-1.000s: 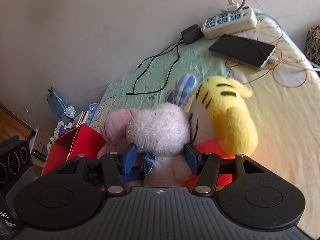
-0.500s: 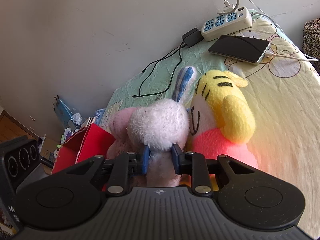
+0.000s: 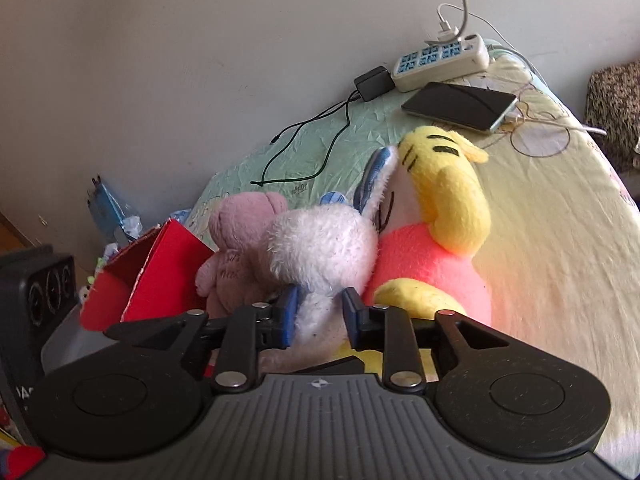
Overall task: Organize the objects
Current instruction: 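Grasp the white bunny plush with the right tool and lift it, then carry the held white bunny with the right tool over the red box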
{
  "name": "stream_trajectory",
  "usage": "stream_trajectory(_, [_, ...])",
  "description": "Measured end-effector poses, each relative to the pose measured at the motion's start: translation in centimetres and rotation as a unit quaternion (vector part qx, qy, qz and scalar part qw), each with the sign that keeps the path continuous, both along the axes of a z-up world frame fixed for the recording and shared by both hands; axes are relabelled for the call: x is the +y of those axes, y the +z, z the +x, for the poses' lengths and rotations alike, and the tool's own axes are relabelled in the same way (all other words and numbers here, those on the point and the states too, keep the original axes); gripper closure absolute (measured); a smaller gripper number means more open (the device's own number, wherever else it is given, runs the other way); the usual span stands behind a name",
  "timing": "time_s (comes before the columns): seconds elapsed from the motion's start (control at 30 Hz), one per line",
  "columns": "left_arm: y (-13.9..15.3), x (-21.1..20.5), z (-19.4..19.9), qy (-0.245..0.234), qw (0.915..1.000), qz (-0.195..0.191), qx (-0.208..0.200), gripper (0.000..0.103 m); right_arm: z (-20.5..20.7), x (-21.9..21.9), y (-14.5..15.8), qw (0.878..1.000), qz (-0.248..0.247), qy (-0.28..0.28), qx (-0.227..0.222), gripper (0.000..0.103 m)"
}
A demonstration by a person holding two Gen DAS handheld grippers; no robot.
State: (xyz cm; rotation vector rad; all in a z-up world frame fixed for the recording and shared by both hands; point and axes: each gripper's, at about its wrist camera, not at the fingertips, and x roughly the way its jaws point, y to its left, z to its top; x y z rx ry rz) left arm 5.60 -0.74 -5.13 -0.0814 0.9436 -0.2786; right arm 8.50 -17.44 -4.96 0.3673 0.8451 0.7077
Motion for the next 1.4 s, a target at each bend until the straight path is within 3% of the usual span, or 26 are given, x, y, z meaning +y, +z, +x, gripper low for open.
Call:
stream_trajectory(0.1, [-0.5, -0.2, 0.4, -0.002, 1.0000, -0.001, 0.002, 0.025, 0.2, 0.4, -0.3, 1.000, 0.002, -0.010, 0.006, 0.064])
stream_trajectory(0.17, [-0.8, -0.8, 0.6, -0.005, 1.0000, 0.001, 0.006, 0.034, 0.3, 0.8, -0.4, 1.000, -0.002, -0.018, 0.011, 0.057])
stream_trajectory(0.43, [1.0, -1.0, -1.1, 0.007, 0.9999, -0.005, -0.011, 0.042, -0.9, 0.3, 0.4, 0.998, 0.042, -0.014, 0.033, 0.069])
stream_trajectory(0.73, [5.5, -0.2, -5.7, 0.030, 0.9979, -0.027, -0.050, 0.042, -4.8, 0.7, 4.7, 0.997, 0.075, 0.024, -0.020, 0.070])
stream_trajectory(1.13, [11.7, 6.0, -10.9, 0.113, 0.9849, -0.012, -0.131, 0.042, -6.2, 7.1, 9.7, 0.982, 0.128, 0.115, -0.075, 0.070])
stream_trajectory(1.4, [12.1, 14.0, -13.0, 0.154, 0.9793, -0.004, -0.131, 0.042, -6.1, 15.5, 9.2, 0.977, 0.151, 0.148, -0.031, 0.070])
